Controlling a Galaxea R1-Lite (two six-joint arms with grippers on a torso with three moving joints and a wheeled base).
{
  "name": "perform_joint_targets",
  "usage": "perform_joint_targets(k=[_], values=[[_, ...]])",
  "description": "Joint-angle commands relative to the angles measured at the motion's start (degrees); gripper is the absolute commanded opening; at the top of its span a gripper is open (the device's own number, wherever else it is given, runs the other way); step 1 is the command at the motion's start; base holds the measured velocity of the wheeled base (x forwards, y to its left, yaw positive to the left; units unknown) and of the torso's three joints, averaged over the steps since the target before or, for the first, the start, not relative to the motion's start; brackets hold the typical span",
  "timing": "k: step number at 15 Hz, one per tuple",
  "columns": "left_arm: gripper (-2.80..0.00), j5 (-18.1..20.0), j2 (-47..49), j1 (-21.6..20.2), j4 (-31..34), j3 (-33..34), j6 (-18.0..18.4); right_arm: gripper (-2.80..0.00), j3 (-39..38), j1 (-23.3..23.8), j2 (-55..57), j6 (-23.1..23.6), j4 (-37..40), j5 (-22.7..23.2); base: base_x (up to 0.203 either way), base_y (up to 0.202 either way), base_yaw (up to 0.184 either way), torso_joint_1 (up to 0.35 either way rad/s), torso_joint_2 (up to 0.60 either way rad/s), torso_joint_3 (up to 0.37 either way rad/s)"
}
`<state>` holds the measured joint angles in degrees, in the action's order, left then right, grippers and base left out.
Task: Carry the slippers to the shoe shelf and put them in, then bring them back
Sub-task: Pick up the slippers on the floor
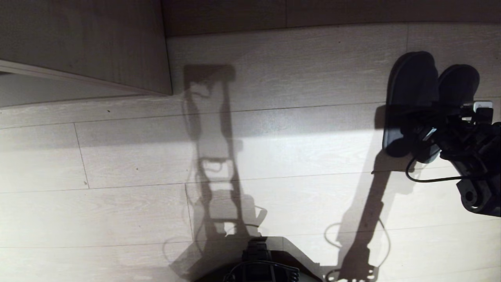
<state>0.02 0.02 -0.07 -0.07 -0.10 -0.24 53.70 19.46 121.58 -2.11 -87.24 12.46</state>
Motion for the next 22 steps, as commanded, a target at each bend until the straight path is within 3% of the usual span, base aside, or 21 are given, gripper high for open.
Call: perform_joint_targets(k=[1, 10, 11, 18, 22], values=[[-2.80, 0.0, 0.0, 0.0, 0.0, 0.0, 0.0, 0.00, 0.9, -0.3, 0.0, 0.0, -0.4, 0.2, 0.000, 0.000, 0.000, 0.000, 0.00, 0.000], [-2.80, 0.0, 0.0, 0.0, 0.0, 0.0, -0.1, 0.00, 4.7, -1.2, 1.4, -0.2, -0.4, 0.5, 0.000, 0.000, 0.000, 0.000, 0.00, 0.000], [-2.80, 0.0, 0.0, 0.0, 0.0, 0.1, -0.1, -2.80, 5.6, -1.2, 2.3, -0.1, -0.4, 0.5, 0.000, 0.000, 0.000, 0.000, 0.00, 0.000], [-2.80, 0.0, 0.0, 0.0, 0.0, 0.0, -0.2, -2.80, 11.1, -1.0, 5.2, 0.1, -0.4, 1.1, 0.000, 0.000, 0.000, 0.000, 0.00, 0.000], [-2.80, 0.0, 0.0, 0.0, 0.0, 0.0, -0.2, -2.80, 9.2, -1.0, 2.9, -1.8, -0.4, 3.5, 0.000, 0.000, 0.000, 0.000, 0.00, 0.000]])
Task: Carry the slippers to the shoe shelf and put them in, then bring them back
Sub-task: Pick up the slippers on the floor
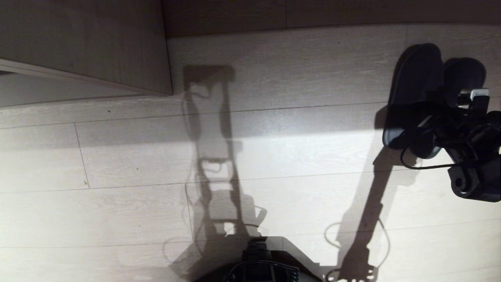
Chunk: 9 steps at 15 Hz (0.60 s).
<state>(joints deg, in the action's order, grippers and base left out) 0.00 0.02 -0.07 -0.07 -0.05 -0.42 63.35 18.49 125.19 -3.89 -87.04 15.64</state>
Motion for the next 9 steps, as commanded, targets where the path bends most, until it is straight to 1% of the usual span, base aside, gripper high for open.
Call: perform_joint_targets(k=[1, 6, 9], values=[[-2.80, 0.0, 0.0, 0.0, 0.0, 0.0, 0.0, -2.80, -2.0, 0.0, -2.3, -0.9, -0.6, 1.7, 0.000, 0.000, 0.000, 0.000, 0.00, 0.000], [-2.80, 0.0, 0.0, 0.0, 0.0, 0.0, 0.0, -2.80, -9.4, 0.0, -11.9, -5.3, -0.6, 5.6, 0.000, 0.000, 0.000, 0.000, 0.00, 0.000], [-2.80, 0.0, 0.0, 0.0, 0.0, 0.0, 0.0, -2.80, -15.6, 0.5, -17.0, -5.8, -0.6, 8.2, 0.000, 0.000, 0.000, 0.000, 0.00, 0.000]])
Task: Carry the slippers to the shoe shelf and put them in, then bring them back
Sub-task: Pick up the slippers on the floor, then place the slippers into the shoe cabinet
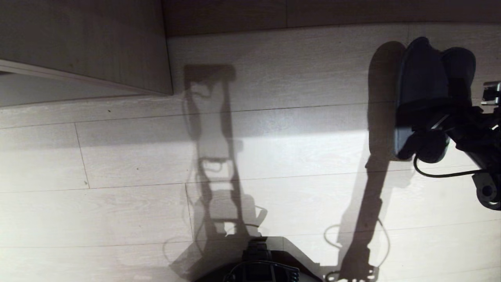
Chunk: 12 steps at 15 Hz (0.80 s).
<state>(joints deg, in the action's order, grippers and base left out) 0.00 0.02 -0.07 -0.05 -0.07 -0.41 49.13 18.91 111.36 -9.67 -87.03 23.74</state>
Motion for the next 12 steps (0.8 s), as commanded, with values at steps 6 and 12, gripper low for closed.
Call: perform_joint_targets(k=[6, 12], values=[[-2.80, 0.0, 0.0, 0.0, 0.0, 0.0, 0.0, -2.80, -14.0, 0.5, -17.6, 0.0, 2.6, 4.6, 0.000, 0.000, 0.000, 0.000, 0.00, 0.000], [-2.80, 0.0, 0.0, 0.0, 0.0, 0.0, 0.0, -2.80, -20.2, 1.0, -40.1, 5.2, 23.8, 7.1, 0.000, 0.000, 0.000, 0.000, 0.00, 0.000]])
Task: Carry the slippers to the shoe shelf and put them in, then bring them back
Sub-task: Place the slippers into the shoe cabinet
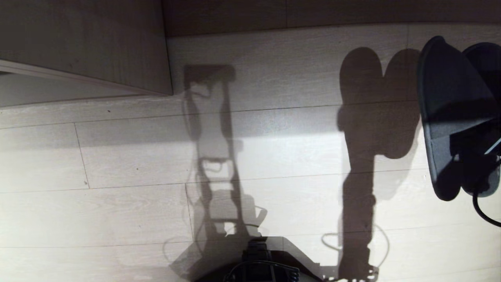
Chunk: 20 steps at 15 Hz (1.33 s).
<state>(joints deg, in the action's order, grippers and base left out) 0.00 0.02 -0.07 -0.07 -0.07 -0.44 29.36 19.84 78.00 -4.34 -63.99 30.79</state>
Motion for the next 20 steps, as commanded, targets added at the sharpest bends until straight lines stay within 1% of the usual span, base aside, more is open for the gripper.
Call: perform_joint_targets(k=[1, 3, 5, 6, 7, 12, 13, 14, 15, 16, 17, 18, 20], values=[[-2.80, 0.0, 0.0, 0.0, 0.0, 0.1, -0.1, -2.80, -1.5, 0.1, -11.3, 0.3, 3.6, 0.9, 0.000, 0.000, 0.000, 0.000, 0.00, 0.000], [-2.80, 0.0, 0.0, 0.0, 0.0, 0.0, -0.1, -2.80, -3.5, 0.5, -20.2, 0.5, 9.3, 5.6, 0.000, 0.000, 0.000, 0.000, 0.00, 0.000], [-2.80, 0.0, 0.0, 0.0, 0.0, 0.0, 0.1, -2.80, -4.3, 2.1, -28.4, -0.5, 17.7, 13.6, 0.000, 0.000, 0.000, 0.000, 0.00, 0.000], [-2.80, 0.0, 0.0, 0.0, 0.0, 0.0, 0.3, -2.80, -4.5, 2.8, -31.2, -1.0, 22.0, 17.9, 0.000, 0.000, 0.000, 0.000, 0.00, 0.000], [-2.80, 0.0, 0.0, 0.0, 0.0, 0.0, 0.1, -2.80, -4.7, 3.3, -32.5, -1.3, 25.3, 21.2, 0.000, 0.000, 0.000, 0.000, 0.00, 0.000], [-2.80, 0.0, 0.0, 0.0, 0.0, 0.0, 0.0, -2.80, -7.5, 3.4, -34.3, -1.4, 25.4, 24.8, 0.000, 0.000, 0.000, 0.000, 0.00, 0.000], [-2.80, 0.0, 0.0, 0.0, 0.0, 0.0, 0.1, -2.80, -8.5, 2.1, -34.9, -1.0, 25.4, 24.7, 0.000, 0.000, 0.000, 0.000, 0.00, 0.000], [-2.80, 0.0, 0.0, 0.0, 0.0, 0.0, 0.0, -2.80, -9.8, 0.4, -36.3, -0.8, 25.5, 23.3, 0.000, 0.000, 0.000, 0.000, 0.00, 0.000], [-2.80, 0.0, 0.0, 0.0, 0.0, 0.0, 0.1, -2.80, -11.7, -1.4, -38.4, -0.3, 25.5, 20.6, 0.000, 0.000, 0.000, 0.000, 0.00, 0.000], [-2.80, 0.0, 0.0, 0.0, 0.0, 0.0, 0.1, -2.80, -13.4, -4.8, -40.0, 0.8, 25.8, 16.9, 0.000, 0.000, 0.000, 0.000, 0.00, 0.000], [-2.80, 0.0, 0.0, 0.0, 0.0, 0.0, 0.0, -2.80, -14.7, -7.9, -42.5, 2.0, 27.2, 11.5, 0.000, 0.000, 0.000, 0.000, 0.00, 0.000], [-2.80, 0.0, 0.0, 0.0, 0.0, 0.0, 0.0, -2.80, -15.5, -10.7, -44.8, 2.8, 29.0, 7.5, 0.000, 0.000, 0.000, 0.000, 0.00, 0.000], [-2.80, 0.0, 0.0, 0.0, 0.0, 0.0, 0.0, -2.80, -18.4, -15.5, -48.4, 4.0, 31.4, 1.5, 0.000, 0.000, 0.000, 0.000, 0.00, 0.000]])
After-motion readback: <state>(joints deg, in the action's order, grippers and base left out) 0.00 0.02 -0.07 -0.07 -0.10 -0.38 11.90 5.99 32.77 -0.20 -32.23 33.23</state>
